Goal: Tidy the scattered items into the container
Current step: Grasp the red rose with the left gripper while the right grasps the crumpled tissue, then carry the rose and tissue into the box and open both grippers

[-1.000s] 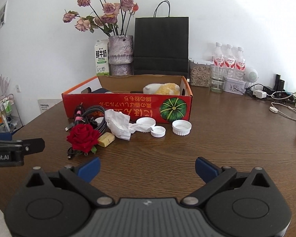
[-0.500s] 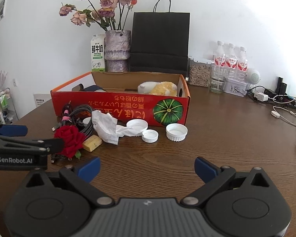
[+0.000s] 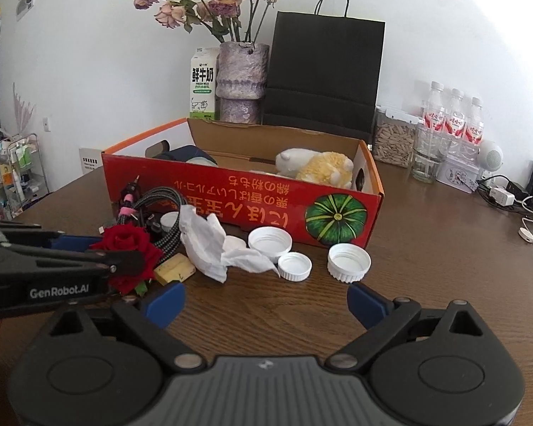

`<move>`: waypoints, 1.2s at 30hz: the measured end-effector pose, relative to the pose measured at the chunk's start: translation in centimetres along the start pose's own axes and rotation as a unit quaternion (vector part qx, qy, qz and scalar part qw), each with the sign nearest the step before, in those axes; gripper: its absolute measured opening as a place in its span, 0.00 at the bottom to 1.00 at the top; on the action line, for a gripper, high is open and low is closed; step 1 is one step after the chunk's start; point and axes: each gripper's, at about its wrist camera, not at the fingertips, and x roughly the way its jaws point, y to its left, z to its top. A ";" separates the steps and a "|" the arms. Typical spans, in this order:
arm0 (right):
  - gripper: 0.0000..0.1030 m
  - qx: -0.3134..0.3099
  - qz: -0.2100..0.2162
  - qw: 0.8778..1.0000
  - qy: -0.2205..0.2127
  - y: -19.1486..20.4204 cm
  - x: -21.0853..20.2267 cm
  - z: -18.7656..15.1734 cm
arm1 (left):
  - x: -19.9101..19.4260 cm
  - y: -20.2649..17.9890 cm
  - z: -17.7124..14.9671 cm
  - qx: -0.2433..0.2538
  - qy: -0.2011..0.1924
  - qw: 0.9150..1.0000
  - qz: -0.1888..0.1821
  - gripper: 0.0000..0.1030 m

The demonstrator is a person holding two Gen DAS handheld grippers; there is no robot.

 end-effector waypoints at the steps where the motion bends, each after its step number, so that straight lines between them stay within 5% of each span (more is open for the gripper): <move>1: 0.95 -0.002 0.003 1.000 -0.001 0.1 0.2 0.3 | -0.1 0.2 0.1 -0.003 -0.002 1.000 0.003 0.34; 7: 0.89 -0.012 0.022 1.000 0.000 1.1 2.2 1.8 | -0.8 1.6 0.5 -0.021 -0.016 1.000 0.016 0.34; 13: 0.69 -0.026 0.057 0.998 0.027 2.3 3.8 1.8 | -1.0 2.7 0.5 -0.030 -0.017 0.999 0.026 0.34; 16: 0.38 -0.023 0.077 0.996 0.037 2.4 4.0 1.4 | -0.9 3.1 0.3 -0.034 -0.014 0.999 0.027 0.34; 17: 0.11 -0.012 0.088 0.995 0.036 2.2 3.9 1.3 | -0.9 3.2 0.3 -0.035 -0.014 0.999 0.028 0.34; 18: 0.07 -0.004 0.089 0.996 0.031 2.0 3.6 1.3 | -1.0 3.3 0.2 -0.036 -0.014 0.999 0.028 0.34; 27: 0.06 0.028 0.085 0.996 -0.028 0.2 0.7 2.2 | -2.1 3.3 1.4 -0.036 -0.045 0.998 0.023 0.34; 36: 0.07 0.052 0.055 0.992 -0.097 -1.3 0.4 7.0 | -2.4 2.3 6.7 -0.036 -0.126 0.991 0.024 0.34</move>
